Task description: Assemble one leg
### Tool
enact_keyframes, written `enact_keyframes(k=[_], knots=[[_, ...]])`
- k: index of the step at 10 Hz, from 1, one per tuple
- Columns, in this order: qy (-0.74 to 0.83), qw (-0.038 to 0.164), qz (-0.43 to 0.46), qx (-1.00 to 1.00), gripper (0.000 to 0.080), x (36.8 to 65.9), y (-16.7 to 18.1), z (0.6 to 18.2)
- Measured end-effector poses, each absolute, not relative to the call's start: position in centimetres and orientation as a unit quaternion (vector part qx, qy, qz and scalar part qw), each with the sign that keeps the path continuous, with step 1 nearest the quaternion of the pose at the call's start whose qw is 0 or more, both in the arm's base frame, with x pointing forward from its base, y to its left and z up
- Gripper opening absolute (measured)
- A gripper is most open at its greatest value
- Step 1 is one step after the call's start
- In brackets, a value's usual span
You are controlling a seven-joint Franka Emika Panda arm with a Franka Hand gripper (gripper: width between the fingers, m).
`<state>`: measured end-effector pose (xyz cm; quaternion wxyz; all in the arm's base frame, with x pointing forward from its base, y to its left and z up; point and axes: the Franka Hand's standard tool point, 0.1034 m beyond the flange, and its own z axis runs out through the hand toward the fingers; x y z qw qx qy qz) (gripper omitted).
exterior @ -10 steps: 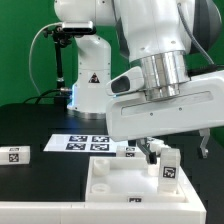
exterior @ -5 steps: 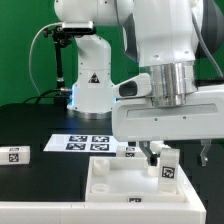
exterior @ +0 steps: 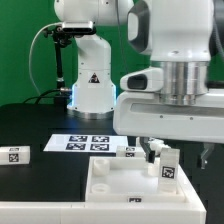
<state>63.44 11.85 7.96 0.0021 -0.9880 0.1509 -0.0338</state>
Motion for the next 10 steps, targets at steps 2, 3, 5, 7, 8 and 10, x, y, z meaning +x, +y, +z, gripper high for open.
enact_keyframes(k=[2,3,5,7,8,10], knots=[[0.145,0.0,-0.049,-0.988,0.0648,63.48,12.06,7.53],[0.145,0.0,-0.049,-0.988,0.0648,63.5,12.09,7.56],[0.144,0.0,-0.049,-0.988,0.0524,63.48,12.12,7.53],[0.145,-0.002,-0.049,-0.988,0.0387,63.49,11.84,7.51],[0.146,-0.003,-0.048,-0.988,0.0291,63.5,11.7,7.47],[0.146,-0.003,-0.048,-0.988,0.029,63.5,11.67,7.46]])
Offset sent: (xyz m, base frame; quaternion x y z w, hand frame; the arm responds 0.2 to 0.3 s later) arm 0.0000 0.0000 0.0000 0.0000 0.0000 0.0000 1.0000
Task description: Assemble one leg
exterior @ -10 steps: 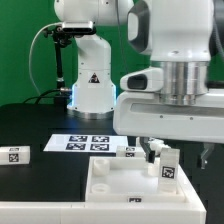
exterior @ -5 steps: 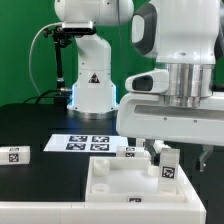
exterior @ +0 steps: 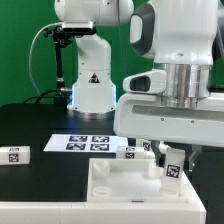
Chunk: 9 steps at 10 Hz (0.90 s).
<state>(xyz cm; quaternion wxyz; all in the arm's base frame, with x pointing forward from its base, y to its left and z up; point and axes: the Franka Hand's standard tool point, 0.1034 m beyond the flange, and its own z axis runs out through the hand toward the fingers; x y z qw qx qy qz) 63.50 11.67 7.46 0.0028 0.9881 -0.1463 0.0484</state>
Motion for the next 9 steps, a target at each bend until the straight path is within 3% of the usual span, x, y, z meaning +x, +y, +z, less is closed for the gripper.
enact_keyframes(k=[2,6,7,9], knots=[[-0.16,0.0,0.052,0.986,0.029,63.6,11.6,7.4],[-0.383,-0.02,0.033,0.923,0.029,64.3,10.9,7.2],[-0.463,-0.033,0.025,0.885,0.029,64.6,10.7,7.1],[-0.543,-0.037,0.025,0.839,0.029,64.3,10.8,7.2]])
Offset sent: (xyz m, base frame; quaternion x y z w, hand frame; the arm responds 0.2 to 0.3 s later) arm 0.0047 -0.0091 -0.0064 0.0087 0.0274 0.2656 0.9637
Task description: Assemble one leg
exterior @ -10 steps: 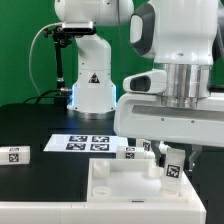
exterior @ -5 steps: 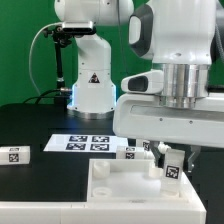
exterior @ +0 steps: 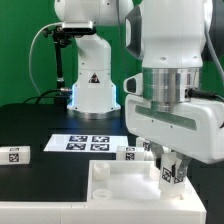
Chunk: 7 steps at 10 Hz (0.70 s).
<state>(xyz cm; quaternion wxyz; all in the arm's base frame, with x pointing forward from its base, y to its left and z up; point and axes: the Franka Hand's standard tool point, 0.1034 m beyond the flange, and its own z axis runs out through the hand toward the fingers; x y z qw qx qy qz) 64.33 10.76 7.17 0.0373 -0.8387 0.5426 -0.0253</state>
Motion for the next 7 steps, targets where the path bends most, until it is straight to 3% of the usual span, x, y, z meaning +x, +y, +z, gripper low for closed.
enact_keyframes(k=[3,4,5,6,7], knots=[[0.509,0.034,-0.02,-0.86,0.0292,64.1,10.9,7.1],[0.461,0.026,-0.007,-0.887,0.0515,63.8,11.6,7.3],[0.383,0.028,-0.01,-0.923,0.0515,63.9,12.0,7.7],[0.288,0.03,-0.014,-0.957,0.0621,63.8,12.0,8.2],[0.218,0.029,-0.016,-0.975,0.0641,63.1,12.0,8.2]])
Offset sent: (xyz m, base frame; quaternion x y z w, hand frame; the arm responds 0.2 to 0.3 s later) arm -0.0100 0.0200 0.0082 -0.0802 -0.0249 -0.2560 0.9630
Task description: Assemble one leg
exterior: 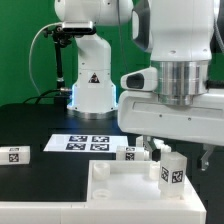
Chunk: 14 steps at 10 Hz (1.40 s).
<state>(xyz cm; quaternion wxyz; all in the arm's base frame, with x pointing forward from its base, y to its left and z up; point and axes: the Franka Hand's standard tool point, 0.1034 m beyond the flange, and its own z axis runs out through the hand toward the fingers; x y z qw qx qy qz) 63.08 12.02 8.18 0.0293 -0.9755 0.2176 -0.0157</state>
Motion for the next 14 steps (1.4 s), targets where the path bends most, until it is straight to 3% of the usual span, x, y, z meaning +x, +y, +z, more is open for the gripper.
enact_keyframes(k=[7,9,10,11,14], knots=[[-0.066,0.014,-0.034,-0.997,0.0649,63.9,11.4,7.8],[-0.041,0.015,-0.033,-0.999,0.0398,63.8,11.5,7.8],[-0.033,0.015,-0.032,-0.999,0.0398,63.8,11.5,7.8],[0.003,0.016,-0.032,-0.999,0.0285,63.8,11.5,7.8],[0.147,0.026,-0.042,-0.988,0.0285,64.0,11.2,7.7]])
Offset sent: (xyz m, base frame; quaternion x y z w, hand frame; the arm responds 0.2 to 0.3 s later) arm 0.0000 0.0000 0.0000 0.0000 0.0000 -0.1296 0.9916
